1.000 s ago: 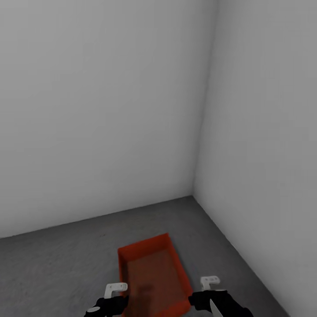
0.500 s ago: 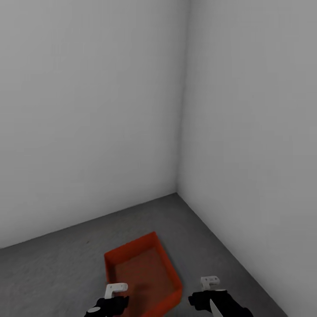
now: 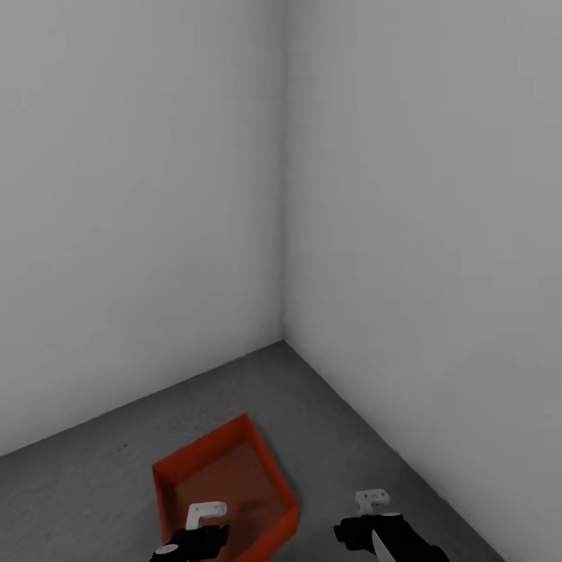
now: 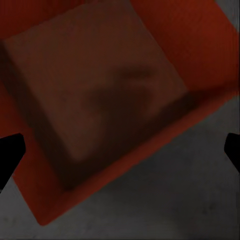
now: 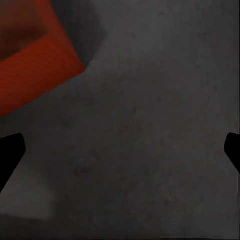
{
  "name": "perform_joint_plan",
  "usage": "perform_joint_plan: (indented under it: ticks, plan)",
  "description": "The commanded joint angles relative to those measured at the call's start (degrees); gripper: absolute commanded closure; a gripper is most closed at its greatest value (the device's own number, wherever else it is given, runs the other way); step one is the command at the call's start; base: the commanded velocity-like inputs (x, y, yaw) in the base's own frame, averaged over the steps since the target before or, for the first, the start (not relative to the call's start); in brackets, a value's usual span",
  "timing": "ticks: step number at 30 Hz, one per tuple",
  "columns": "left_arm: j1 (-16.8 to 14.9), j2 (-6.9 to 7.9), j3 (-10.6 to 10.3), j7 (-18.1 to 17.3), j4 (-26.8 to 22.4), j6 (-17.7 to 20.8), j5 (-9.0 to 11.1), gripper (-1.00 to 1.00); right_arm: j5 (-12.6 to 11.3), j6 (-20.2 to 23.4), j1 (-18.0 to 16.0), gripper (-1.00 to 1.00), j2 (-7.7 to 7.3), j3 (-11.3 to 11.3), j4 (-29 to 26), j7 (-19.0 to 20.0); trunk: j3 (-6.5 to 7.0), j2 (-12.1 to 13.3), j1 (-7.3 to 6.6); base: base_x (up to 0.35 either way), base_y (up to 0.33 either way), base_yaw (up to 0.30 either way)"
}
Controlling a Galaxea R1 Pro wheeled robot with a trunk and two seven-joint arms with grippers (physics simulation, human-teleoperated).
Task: Move the two storage containers from the living room to the garage. In the garage, place one container on the floor and stack the other container on top of it (either order is fine).
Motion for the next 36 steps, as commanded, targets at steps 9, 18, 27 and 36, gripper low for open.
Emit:
perform_joint_plan:
  ticks: [9, 18, 27, 36]
  plan:
    - [-0.03, -0.01, 0.47, -0.08, -0.04, -0.01, -0.55, -1.0, 0.3, 0.34, -0.02, -1.0, -0.01, 0.09, -0.1, 0.16, -0.05, -0.02, -0.01, 0.0, 0.0, -0.284]
    - [-0.05, 0.03, 0.47, -0.08, -0.04, -0.04, -0.58, -1.0, 0.3, 0.35, -0.02, -1.0, -0.01, 0.09, -0.1, 0.16, -0.05, -0.02, -0.01, 0.0, 0.0, -0.272]
    - [0.0, 0.0, 0.47, -0.08, -0.04, -0.05, -0.58, -1.0, 0.3, 0.35, -0.02, -1.0, -0.01, 0.09, -0.1, 0.14, -0.05, -0.02, -0.01, 0.0, 0.0, -0.25]
    - [0.01, -0.03, 0.47, -0.08, -0.04, -0.05, -0.58, -1.0, 0.3, 0.35, -0.02, -1.0, -0.01, 0.09, -0.1, 0.14, -0.05, -0.02, -0.01, 0.0, 0.0, -0.248]
